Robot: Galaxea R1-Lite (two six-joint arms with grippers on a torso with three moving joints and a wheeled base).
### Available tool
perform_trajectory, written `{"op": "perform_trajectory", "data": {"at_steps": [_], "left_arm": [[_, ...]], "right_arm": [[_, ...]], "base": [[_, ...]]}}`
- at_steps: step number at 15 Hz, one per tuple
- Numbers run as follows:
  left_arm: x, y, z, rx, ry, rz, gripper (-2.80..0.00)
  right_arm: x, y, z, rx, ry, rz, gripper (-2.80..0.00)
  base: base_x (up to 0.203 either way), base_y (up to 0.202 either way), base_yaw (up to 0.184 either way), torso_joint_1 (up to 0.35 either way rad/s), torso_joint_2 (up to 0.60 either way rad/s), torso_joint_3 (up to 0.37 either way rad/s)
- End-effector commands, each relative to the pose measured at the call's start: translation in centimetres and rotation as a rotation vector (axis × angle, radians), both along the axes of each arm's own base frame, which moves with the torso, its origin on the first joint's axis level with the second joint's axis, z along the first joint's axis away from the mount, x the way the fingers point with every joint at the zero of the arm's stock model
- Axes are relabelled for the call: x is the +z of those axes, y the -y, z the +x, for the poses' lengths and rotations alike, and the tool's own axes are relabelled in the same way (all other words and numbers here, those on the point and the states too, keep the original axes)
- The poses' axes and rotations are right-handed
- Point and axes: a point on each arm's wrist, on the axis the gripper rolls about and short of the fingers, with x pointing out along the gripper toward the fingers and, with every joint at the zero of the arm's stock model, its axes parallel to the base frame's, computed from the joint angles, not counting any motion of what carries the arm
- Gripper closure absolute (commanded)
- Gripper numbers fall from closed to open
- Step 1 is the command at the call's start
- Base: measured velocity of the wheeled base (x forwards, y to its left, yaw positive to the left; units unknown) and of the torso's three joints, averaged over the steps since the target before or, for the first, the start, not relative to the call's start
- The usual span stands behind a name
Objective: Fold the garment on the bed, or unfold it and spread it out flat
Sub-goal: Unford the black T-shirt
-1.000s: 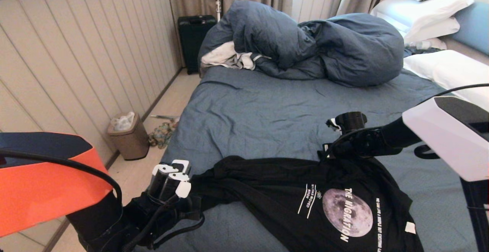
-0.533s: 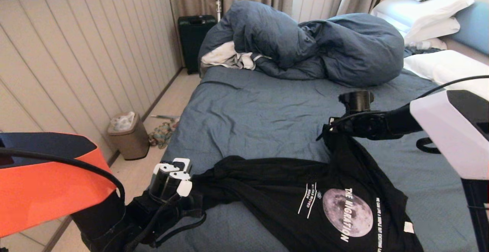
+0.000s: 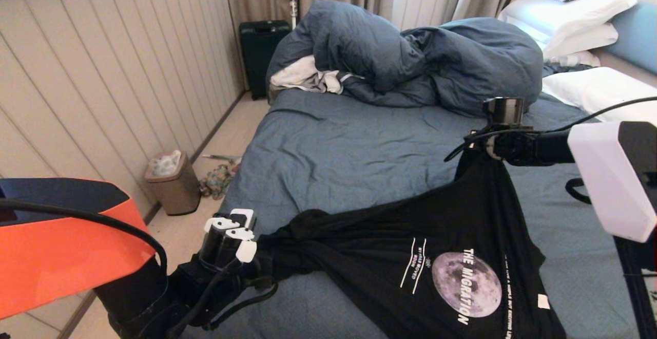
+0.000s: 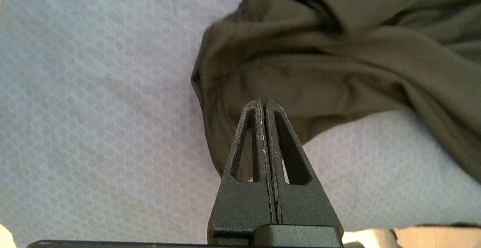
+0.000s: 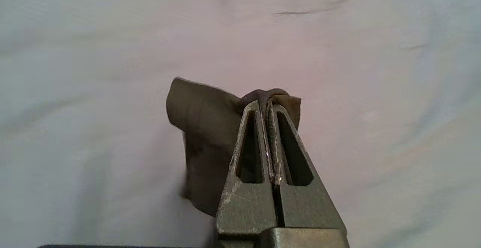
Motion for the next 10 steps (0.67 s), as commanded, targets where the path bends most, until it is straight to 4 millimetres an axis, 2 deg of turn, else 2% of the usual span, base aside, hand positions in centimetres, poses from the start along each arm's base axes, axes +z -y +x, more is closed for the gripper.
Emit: {"op": "perform_trajectory", "data": {"at_steps": [1,5,7,10], "left_arm": [[0.2,0.0,0.1,0.008,0.014,-0.009,0.00],[0.4,0.1,0.2,0.015,0.028,-0.018,0.00],[0.3,0.1,0.2,0.015,0.033,-0.022,0.00],[0.3,0.2,0.3,0.014,0.035,-0.022,0.00]], "right_arm": [[-1.5,1.1,0.5,-0.020,-0.044,-0.034,0.00],[-4.2,4.3,0.7,-0.088,-0.103,-0.056,0.00],[-6.1,5.1,1.3,-0.084,-0.118,-0.092,0.00],[-7.5,5.7,1.6,-0.079,-0.138,-0.137,0.00]], "base": [[0.000,0.000,0.000,0.000,0.00,0.000],[0.000,0.000,0.000,0.000,0.00,0.000],[0.000,0.000,0.000,0.000,0.00,0.000],[0.000,0.000,0.000,0.000,0.00,0.000]]}}
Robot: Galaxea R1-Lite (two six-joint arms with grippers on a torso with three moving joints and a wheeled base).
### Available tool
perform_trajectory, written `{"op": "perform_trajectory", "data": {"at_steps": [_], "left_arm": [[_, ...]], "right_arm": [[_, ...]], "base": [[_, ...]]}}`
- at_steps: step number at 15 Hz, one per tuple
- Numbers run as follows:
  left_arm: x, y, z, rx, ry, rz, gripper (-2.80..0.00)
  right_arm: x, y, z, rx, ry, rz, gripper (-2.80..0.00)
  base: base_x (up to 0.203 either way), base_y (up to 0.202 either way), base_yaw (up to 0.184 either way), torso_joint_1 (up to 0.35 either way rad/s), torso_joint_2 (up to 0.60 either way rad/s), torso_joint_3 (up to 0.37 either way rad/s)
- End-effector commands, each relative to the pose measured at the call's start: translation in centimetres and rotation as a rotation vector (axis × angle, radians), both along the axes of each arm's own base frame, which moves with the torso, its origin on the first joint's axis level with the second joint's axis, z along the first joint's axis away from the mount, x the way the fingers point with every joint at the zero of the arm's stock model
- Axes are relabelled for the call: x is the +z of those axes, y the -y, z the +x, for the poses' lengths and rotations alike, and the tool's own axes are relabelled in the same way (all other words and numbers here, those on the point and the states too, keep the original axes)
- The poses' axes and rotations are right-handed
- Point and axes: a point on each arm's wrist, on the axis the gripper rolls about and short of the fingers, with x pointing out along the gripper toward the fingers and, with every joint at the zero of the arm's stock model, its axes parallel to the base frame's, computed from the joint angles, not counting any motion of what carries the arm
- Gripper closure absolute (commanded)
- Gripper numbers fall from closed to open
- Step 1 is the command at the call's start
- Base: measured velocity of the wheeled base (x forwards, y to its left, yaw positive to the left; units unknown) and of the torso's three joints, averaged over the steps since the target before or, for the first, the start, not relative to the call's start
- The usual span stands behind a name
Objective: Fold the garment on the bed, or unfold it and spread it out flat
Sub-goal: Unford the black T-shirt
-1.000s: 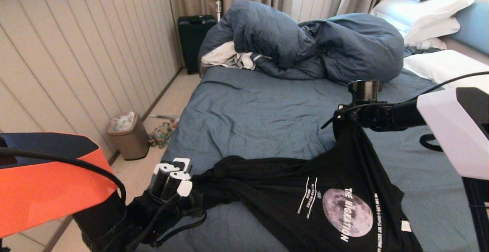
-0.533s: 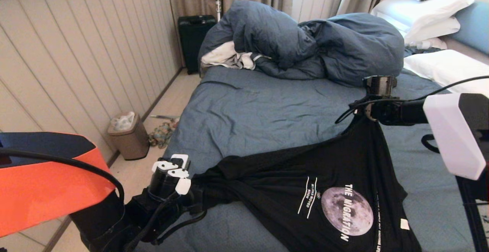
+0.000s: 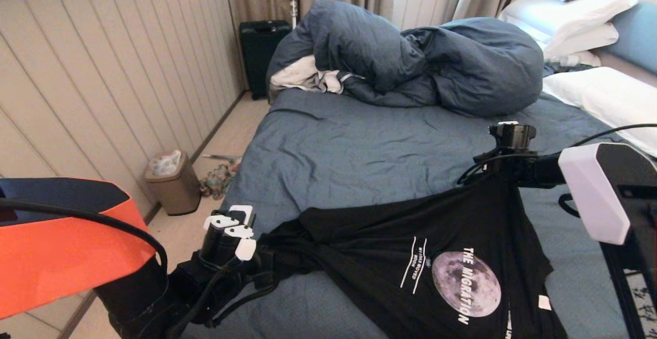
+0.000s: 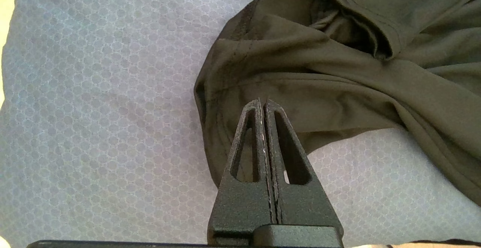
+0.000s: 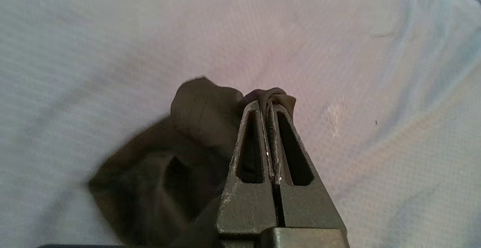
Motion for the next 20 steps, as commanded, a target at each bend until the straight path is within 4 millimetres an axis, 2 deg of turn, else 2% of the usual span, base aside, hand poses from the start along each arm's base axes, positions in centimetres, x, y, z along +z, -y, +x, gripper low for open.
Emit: {"op": "perform_trajectory", "data": {"at_steps": [1,3,4,7,12,13,15,16,17,19,20], "left_arm": [[-0.1,0.1,0.1,0.002,0.003,-0.003,0.00],[-0.2,0.1,0.1,0.003,-0.001,0.000,0.00],[-0.1,0.1,0.1,0.002,0.000,-0.002,0.00],[0.1,0.0,0.0,0.002,0.007,-0.006,0.00],[0.3,0.0,0.0,0.019,0.017,-0.001,0.00],[0.4,0.0,0.0,0.027,0.027,-0.001,0.00],[0.6,-0.1,0.0,0.031,0.035,-0.003,0.00],[0.7,-0.1,0.0,0.029,0.032,-0.004,0.00],[0.5,0.0,0.1,0.030,0.029,-0.004,0.00],[1.0,-0.1,0.4,0.040,0.045,-0.015,0.00],[1.6,-0.4,0.7,0.053,0.059,-0.024,0.00]], "right_arm": [[-1.2,0.2,0.2,-0.003,-0.022,0.000,0.00],[-0.9,0.1,0.1,-0.001,-0.020,-0.002,0.00],[-0.8,0.0,0.1,-0.001,-0.017,-0.005,-2.80],[0.0,0.3,-0.1,-0.006,-0.010,-0.006,-2.80],[4.3,0.9,-1.4,-0.026,0.073,0.005,-2.80],[5.4,0.7,-2.0,-0.025,0.084,0.026,0.00],[8.7,-0.2,-4.5,0.043,0.086,0.155,0.00],[10.2,-0.8,-6.3,0.110,0.046,0.276,0.00],[11.0,-1.7,-8.5,0.215,-0.066,0.440,0.00],[11.9,-3.1,-13.2,0.410,-0.277,0.796,0.00],[11.3,-3.5,-15.1,0.435,-0.348,0.912,0.00]], "base": [[0.000,0.000,0.000,0.000,0.00,0.000],[0.000,0.000,0.000,0.000,0.00,0.000],[0.000,0.000,0.000,0.000,0.00,0.000],[0.000,0.000,0.000,0.000,0.00,0.000],[0.000,0.000,0.000,0.000,0.00,0.000],[0.000,0.000,0.000,0.000,0.00,0.000],[0.000,0.000,0.000,0.000,0.00,0.000],[0.000,0.000,0.000,0.000,0.00,0.000],[0.000,0.000,0.000,0.000,0.00,0.000],[0.000,0.000,0.000,0.000,0.00,0.000],[0.000,0.000,0.000,0.000,0.00,0.000]]}}
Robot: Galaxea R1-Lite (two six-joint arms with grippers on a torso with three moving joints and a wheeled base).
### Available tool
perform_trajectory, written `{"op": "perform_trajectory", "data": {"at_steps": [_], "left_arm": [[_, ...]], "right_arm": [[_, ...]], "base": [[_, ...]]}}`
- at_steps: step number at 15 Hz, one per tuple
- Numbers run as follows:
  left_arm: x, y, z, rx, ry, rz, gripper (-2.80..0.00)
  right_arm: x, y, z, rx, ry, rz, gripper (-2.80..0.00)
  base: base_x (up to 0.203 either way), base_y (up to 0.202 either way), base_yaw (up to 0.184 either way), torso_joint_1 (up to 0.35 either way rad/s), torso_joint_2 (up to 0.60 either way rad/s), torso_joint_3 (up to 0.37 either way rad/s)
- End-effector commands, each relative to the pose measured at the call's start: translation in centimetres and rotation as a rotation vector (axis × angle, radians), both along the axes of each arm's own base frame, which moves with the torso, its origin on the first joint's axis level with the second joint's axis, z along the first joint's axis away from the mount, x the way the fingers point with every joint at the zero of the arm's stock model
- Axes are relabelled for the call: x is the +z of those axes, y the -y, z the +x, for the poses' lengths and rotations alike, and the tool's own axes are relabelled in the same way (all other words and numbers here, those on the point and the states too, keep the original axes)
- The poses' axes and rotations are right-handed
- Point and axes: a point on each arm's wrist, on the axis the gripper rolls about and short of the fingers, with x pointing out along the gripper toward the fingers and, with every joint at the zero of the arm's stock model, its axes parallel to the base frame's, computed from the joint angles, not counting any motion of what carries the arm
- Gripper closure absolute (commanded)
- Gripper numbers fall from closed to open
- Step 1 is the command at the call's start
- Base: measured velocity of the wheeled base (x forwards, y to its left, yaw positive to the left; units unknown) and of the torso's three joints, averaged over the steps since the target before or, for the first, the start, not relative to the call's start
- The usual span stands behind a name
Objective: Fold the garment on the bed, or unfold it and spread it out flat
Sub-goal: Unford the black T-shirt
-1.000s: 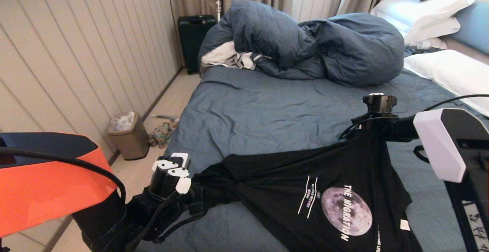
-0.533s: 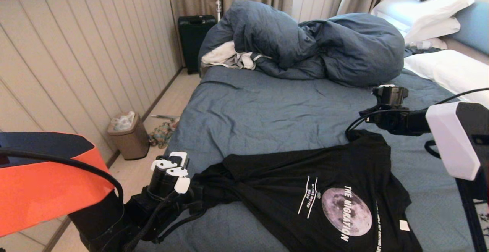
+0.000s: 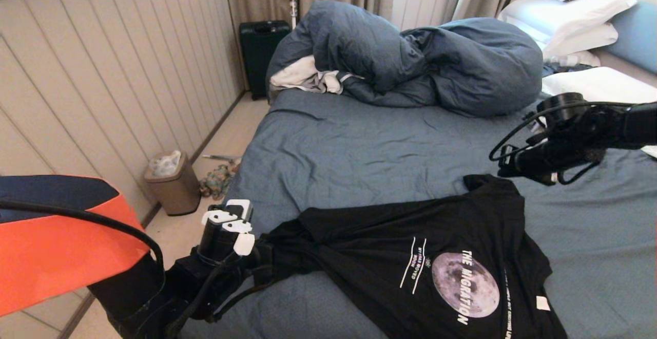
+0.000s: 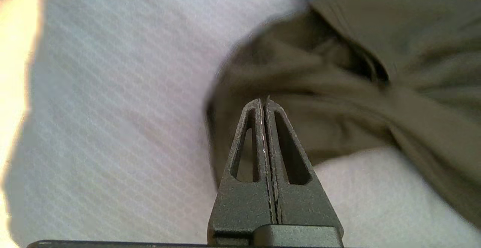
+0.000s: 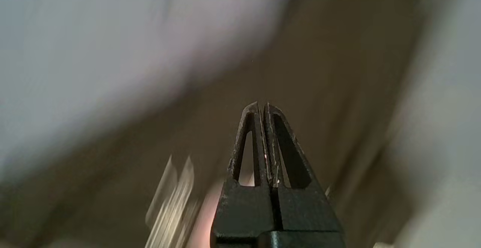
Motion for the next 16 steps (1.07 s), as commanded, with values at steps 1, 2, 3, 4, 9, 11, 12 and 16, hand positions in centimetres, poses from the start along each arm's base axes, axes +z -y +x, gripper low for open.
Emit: {"op": "perform_trajectory", "data": {"at_steps": [1,2,3,4,9,11,12,16], "left_arm": [[1.2,-0.3,0.9,0.024,0.034,-0.024,0.00],[1.9,0.1,1.8,0.027,0.036,-0.026,0.00],[2.6,0.7,2.7,0.024,0.022,-0.018,0.00],[3.4,1.6,3.4,0.009,0.001,-0.007,0.00],[7.6,8.3,6.0,-0.123,-0.092,0.013,0.00],[4.3,10.5,7.4,-0.132,-0.171,0.056,-2.80],[3.1,11.1,7.7,-0.130,-0.201,0.061,-2.80],[1.2,12.5,7.2,-0.128,-0.249,0.046,-2.80]], "right_arm": [[1.4,-1.1,-5.0,0.125,-0.099,0.235,0.00],[0.7,-1.3,-6.8,0.137,-0.135,0.297,0.00],[0.3,-1.4,-8.1,0.144,-0.137,0.327,0.00],[0.2,-1.3,-8.9,0.150,-0.103,0.335,0.00],[-1.4,0.3,-8.7,0.146,-0.046,0.321,0.00],[-1.7,0.7,-8.8,0.172,-0.041,0.291,0.00],[-1.8,0.6,-8.8,0.179,-0.043,0.286,0.00],[-2.1,0.7,-8.7,0.177,-0.052,0.286,0.00]], "base": [[0.000,0.000,0.000,0.000,0.00,0.000],[0.000,0.000,0.000,0.000,0.00,0.000],[0.000,0.000,0.000,0.000,0.00,0.000],[0.000,0.000,0.000,0.000,0.00,0.000],[0.000,0.000,0.000,0.000,0.00,0.000],[0.000,0.000,0.000,0.000,0.00,0.000],[0.000,0.000,0.000,0.000,0.00,0.000],[0.000,0.000,0.000,0.000,0.00,0.000]]}}
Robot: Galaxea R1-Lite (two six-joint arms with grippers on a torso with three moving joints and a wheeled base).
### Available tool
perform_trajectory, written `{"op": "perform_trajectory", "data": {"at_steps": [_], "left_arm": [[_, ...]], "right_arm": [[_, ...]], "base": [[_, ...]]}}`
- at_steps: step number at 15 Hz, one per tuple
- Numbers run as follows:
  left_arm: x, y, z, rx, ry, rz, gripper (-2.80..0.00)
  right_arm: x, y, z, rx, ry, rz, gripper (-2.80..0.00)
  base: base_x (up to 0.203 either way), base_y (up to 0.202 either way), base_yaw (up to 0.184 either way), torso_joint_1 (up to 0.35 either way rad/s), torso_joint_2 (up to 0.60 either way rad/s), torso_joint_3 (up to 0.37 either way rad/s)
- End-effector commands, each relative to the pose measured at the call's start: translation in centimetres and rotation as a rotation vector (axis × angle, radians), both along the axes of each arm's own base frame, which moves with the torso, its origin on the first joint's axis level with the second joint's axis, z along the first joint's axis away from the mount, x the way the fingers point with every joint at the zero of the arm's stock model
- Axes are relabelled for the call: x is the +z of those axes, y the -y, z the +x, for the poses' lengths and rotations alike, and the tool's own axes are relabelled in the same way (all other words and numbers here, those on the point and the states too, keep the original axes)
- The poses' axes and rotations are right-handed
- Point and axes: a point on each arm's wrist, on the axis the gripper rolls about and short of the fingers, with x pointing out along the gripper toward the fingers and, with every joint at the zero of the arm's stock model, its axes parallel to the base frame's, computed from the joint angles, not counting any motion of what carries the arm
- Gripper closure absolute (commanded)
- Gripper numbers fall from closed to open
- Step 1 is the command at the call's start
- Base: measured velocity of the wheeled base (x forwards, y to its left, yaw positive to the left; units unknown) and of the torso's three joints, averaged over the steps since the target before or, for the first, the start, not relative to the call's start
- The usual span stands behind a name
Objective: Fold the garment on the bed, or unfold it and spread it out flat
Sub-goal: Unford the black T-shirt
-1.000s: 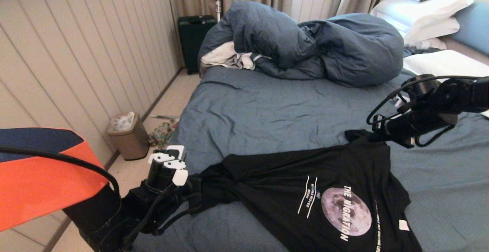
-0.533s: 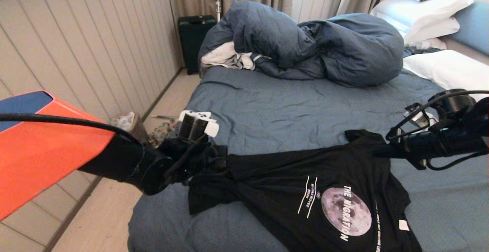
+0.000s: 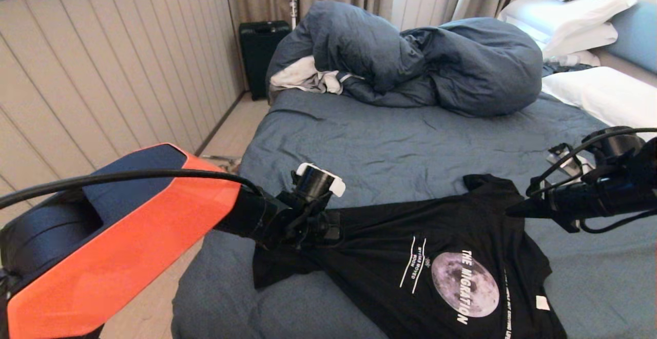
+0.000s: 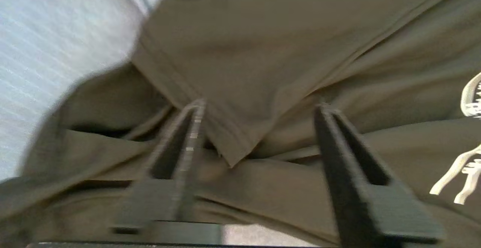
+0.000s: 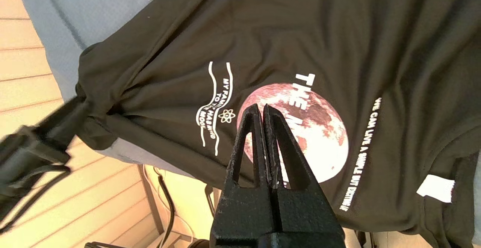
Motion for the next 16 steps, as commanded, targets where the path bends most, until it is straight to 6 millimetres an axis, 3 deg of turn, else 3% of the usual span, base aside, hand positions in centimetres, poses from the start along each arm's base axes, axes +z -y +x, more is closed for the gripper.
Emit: {"op": "perform_trajectory", "data": {"at_steps": [1,10,16], "left_arm": [[-1.8,0.3,0.2,0.007,-0.027,0.024,-2.80],[-2.9,-0.6,-0.2,0.071,-0.023,0.085,-2.80],[-1.9,0.2,0.5,0.060,0.016,0.039,-2.80]], "right_arm": [[-0.2,0.0,0.1,0.001,-0.008,0.006,0.00],[-0.8,0.0,0.2,0.006,-0.020,0.011,0.00],[-1.0,0.0,0.3,0.006,-0.021,0.011,0.00]], "base": [[0.000,0.000,0.000,0.000,0.00,0.000],[0.000,0.000,0.000,0.000,0.00,0.000],[0.000,0.000,0.000,0.000,0.00,0.000]]}}
